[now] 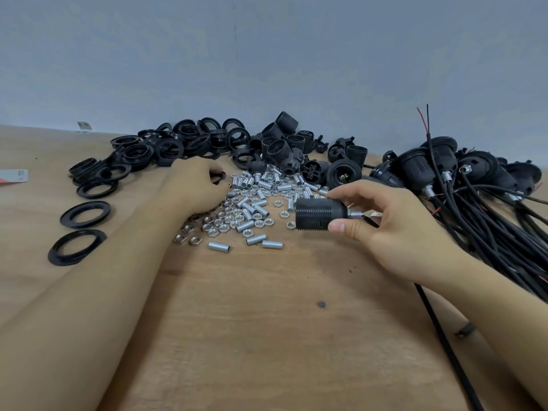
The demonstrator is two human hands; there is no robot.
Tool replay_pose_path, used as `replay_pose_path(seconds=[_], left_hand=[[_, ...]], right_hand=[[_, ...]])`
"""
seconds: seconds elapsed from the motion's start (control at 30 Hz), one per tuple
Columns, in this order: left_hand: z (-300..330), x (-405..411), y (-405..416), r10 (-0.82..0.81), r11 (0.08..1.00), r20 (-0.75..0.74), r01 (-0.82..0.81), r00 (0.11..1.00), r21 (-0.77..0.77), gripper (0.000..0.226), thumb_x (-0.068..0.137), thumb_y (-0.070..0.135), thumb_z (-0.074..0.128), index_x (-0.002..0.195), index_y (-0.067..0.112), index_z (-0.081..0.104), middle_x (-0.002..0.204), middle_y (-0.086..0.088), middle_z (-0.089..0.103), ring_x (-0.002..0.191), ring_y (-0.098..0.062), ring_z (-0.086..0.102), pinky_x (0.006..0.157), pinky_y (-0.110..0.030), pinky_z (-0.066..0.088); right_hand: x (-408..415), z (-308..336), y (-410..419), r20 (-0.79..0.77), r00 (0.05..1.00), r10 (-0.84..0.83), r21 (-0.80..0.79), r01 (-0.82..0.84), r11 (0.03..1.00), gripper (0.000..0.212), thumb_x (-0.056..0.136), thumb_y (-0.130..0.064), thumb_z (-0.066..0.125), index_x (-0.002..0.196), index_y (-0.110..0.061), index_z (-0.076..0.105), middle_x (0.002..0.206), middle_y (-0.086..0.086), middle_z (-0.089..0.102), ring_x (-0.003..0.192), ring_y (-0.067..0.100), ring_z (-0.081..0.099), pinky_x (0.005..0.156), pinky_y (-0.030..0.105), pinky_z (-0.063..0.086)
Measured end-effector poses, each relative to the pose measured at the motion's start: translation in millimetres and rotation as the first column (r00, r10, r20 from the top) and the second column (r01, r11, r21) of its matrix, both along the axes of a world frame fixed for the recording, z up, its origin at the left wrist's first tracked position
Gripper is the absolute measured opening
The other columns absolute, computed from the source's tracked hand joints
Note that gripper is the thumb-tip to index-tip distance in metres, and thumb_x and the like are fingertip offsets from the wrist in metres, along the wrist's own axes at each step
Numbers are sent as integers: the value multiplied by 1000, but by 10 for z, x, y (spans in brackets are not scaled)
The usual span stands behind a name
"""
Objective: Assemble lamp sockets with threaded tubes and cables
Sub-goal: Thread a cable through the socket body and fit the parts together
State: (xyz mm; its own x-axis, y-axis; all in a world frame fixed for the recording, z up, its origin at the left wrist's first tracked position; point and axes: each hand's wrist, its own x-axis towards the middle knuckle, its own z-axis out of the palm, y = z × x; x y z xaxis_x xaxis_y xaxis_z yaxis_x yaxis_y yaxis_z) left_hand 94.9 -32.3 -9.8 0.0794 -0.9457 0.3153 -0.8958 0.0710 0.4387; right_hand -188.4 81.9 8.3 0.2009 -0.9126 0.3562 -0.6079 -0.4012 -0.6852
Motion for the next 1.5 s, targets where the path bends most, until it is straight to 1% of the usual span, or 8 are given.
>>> replay_pose_path(seconds=[0.17,0.3,0.43,0.5,0.93,1.1,1.3,1.5], left_hand=[[54,-23,-15,46,999,-30,-46,999,-13,41,86,39,71,121,21,64,115,-4,67,115,-27,56,101,-38,43],[235,-135,132,-28,994,-406,-16,914,-105,42,82,35,79,120,25,65,111,2,63,102,-16,58,86,-30,45],[472,-505,510,-226,888,-934,452,275,-82,42,75,37,73,113,18,70,95,4,66,85,-11,61,68,-25,49],[453,-699,658,-232,780,-963,618,140,-98,38,76,39,67,107,17,72,89,3,66,73,-8,60,62,-23,48],[218,-918,711,-218,755,-952,655,215,-25,46,76,51,63,104,17,74,98,-7,73,83,-16,64,64,-22,56],[250,-823,698,-359,701,-927,688,112,-189,45,67,32,79,108,15,72,111,-13,68,99,-24,71,75,-35,60],[276,-783,706,-566,692,-783,666,257,-281,44,57,40,85,100,33,76,108,4,73,105,-14,67,80,-28,56],[417,-790,741,-362,816,-932,494,30,-301,46,87,56,59,80,14,74,64,-4,67,89,-23,73,89,-40,57]], right_hand=[[-3,-12,-10,-8,1000,1,-8,-1,1000,29,81,-22,78,105,-35,67,97,-18,68,93,-1,60,81,14,44],[0,-23,-27,64,998,-22,-43,25,999,30,80,-19,78,103,-36,66,92,-22,67,90,2,61,81,13,46],[16,11,-26,225,973,-48,-119,76,990,33,81,-23,77,107,-38,65,98,-17,67,90,14,65,80,39,56],[8,28,-23,248,968,-41,-162,83,983,33,82,-24,78,105,-44,64,101,-17,66,94,14,66,77,38,58],[-78,1,-71,60,998,20,-400,6,916,41,77,-23,76,116,-19,66,106,-11,60,106,19,61,92,35,52],[-102,77,-23,220,975,9,-220,40,975,38,75,-42,73,108,-23,72,97,-10,73,94,7,69,87,27,56],[-120,112,-48,428,904,13,-27,-1,1000,26,74,-40,74,92,-20,75,80,2,76,69,17,72,70,31,61],[-126,83,-95,490,870,-46,48,26,999,29,74,-41,74,89,-16,77,78,8,74,67,19,70,72,29,60]])
